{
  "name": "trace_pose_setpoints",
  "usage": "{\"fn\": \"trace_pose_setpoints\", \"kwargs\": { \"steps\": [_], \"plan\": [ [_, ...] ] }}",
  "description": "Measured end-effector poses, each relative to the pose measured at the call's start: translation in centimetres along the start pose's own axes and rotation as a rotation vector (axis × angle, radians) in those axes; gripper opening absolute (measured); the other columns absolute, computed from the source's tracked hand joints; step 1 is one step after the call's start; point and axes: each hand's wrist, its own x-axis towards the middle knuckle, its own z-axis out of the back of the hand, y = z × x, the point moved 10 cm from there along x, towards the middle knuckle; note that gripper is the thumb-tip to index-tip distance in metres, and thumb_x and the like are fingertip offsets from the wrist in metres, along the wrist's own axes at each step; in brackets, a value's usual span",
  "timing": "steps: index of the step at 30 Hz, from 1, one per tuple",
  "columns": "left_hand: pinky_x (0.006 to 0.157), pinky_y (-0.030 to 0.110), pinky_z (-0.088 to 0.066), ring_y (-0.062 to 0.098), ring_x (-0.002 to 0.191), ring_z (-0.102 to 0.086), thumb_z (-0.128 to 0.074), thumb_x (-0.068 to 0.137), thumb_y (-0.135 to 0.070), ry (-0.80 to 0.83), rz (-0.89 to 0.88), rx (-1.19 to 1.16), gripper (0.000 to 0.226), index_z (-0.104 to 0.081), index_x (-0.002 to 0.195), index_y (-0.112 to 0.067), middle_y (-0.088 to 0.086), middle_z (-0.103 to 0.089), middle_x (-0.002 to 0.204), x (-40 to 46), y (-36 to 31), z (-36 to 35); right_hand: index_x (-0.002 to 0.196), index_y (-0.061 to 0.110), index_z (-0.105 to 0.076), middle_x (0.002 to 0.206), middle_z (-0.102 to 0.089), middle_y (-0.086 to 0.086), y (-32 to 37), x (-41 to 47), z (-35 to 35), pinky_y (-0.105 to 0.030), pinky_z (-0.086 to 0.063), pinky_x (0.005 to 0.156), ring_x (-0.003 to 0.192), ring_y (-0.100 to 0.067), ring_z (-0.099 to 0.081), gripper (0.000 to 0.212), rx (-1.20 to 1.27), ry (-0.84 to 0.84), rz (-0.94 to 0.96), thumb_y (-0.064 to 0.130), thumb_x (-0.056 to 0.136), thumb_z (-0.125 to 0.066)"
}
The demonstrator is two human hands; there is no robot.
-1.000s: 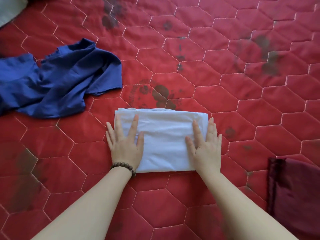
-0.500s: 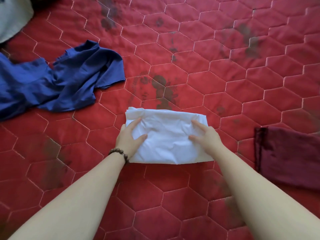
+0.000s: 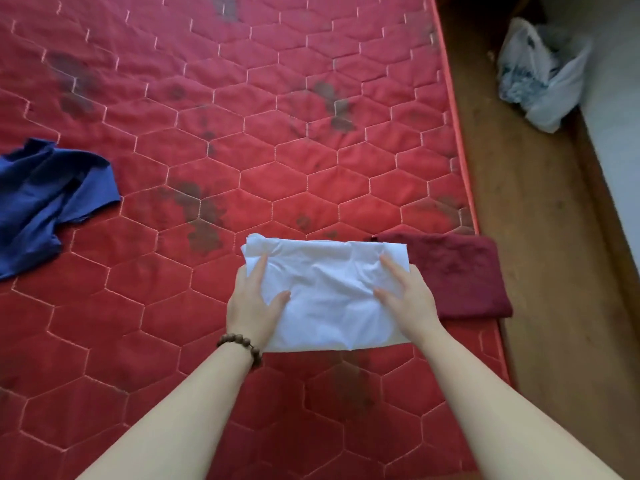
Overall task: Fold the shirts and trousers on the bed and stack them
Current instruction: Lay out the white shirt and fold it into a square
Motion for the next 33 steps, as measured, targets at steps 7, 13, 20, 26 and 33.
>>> {"fn": "trace_pose_setpoints", "kwargs": {
  "steps": [7, 13, 20, 26, 33],
  "plan": [
    [0.086, 0.022, -0.033, 0.019, 0.117, -0.050, -0.069, 0.083, -0.032, 0.039, -0.036, -0.017, 0.073, -0.033, 0.147, -0.031, -0.005, -0.040, 0.138, -2.2, -9.3, -13.6, 0.140, 0.031, -0.047, 0.104, -0.045, 0.001, -11.6, 1.7, 11.1, -0.015, -0.030, 0.076, 0.091, -0.012, -0.049, 0.061, -0.009, -0.067, 0.020, 0.018, 0.086, -0.070],
    [0.087, 0.023, -0.032, 0.021, 0.122, -0.046, -0.070, 0.083, -0.032, 0.032, -0.039, 0.032, 0.073, -0.035, 0.147, -0.029, 0.000, -0.038, 0.142, -1.4, -12.6, -21.5, 0.139, 0.028, -0.049, 0.108, -0.043, 0.002, -18.8, 5.4, 14.8, -0.013, -0.030, 0.078, 0.096, -0.010, -0.046, 0.059, 0.014, -0.050, 0.024, 0.018, 0.085, -0.071],
    [0.086, 0.030, -0.039, 0.021, 0.125, -0.045, -0.067, 0.085, -0.037, -0.005, -0.075, 0.184, 0.075, -0.030, 0.149, -0.028, 0.002, -0.033, 0.147, 1.0, -12.1, -24.6, 0.142, 0.029, -0.045, 0.113, -0.040, 0.006, -22.4, 9.3, 13.5, 0.005, -0.026, 0.075, 0.093, 0.004, -0.039, 0.062, 0.074, -0.023, 0.032, 0.017, 0.086, -0.069],
    [0.097, 0.039, -0.040, 0.024, 0.137, -0.033, -0.057, 0.091, -0.041, 0.091, -0.062, 0.251, 0.069, -0.023, 0.151, -0.032, 0.004, -0.018, 0.155, 0.9, -10.8, -25.6, 0.144, 0.033, -0.040, 0.143, -0.031, -0.003, -24.2, 10.3, 11.3, -0.021, -0.029, 0.096, 0.123, -0.019, -0.040, 0.062, -0.083, 0.077, -0.014, 0.025, 0.089, -0.066],
    [0.107, 0.056, -0.033, 0.040, 0.136, -0.037, -0.061, 0.085, -0.005, -0.130, -0.552, 0.551, 0.053, -0.049, 0.136, 0.002, 0.025, -0.039, 0.146, -0.5, -17.7, -26.1, 0.128, 0.000, -0.059, 0.136, -0.052, -0.023, -12.4, 7.5, 8.0, -0.062, -0.037, 0.103, 0.126, -0.042, -0.050, 0.051, -0.420, -0.300, 0.500, 0.004, 0.078, -0.072]
  ]
}}
